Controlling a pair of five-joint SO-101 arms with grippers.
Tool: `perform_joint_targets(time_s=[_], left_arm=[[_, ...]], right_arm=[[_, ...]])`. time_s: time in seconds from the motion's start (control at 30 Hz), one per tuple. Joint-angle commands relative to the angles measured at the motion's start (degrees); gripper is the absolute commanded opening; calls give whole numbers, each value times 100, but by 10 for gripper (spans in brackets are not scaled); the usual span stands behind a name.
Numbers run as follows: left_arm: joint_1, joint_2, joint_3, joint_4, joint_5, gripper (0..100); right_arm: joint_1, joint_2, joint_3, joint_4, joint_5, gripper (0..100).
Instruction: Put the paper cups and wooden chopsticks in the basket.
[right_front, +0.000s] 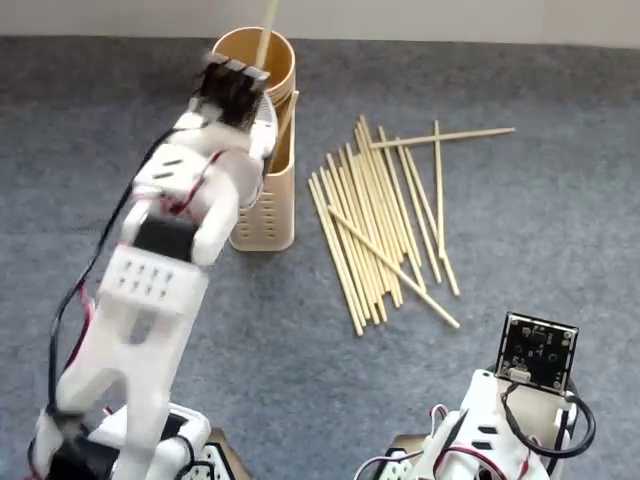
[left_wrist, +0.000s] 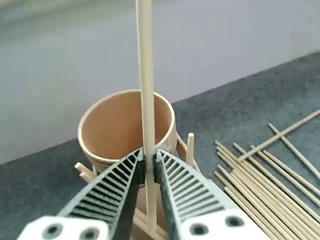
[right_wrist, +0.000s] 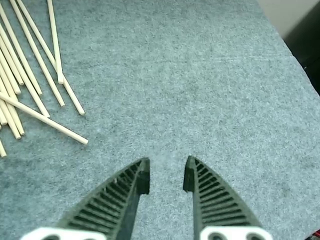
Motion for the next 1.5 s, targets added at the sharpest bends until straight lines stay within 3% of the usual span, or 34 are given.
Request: perform_joint_targets(time_s=[0.0,0.13,0.33,0.57,0.63,0.83,0.93,1.03,1.13,1.3,1.47], left_arm=[[-145,567,-743,-132,237,5],[-163,752,-646,-123,220,16],[-321,444,-840,615,193,201],[-1429,48,-1938,1662,202,203],[-1877,48,-2422,2444,202,202],[-3354,66,-3582,6224,114,168],[-3829,66,-3081,7244,-668,168],[-4066,57,-1912,6910,-949,168],[-4092,57,-453,5811,-695,169],[-3732,57,1323,4343,97,169],[-3538,66,1868,3587,589,169]], right_arm=[[48,-22,-4,-92,44,130],[22,-22,-4,-92,44,130],[22,-22,-4,-92,44,130],[22,-22,-4,-92,149,130],[22,-22,-4,-92,158,130],[13,-22,-4,-92,176,130],[-374,13,31,-251,589,130],[-699,523,321,-927,589,130],[-769,1982,171,-1789,563,130],[-1596,5411,-1631,-2316,527,130],[-2519,7881,-3626,-2308,571,130]])
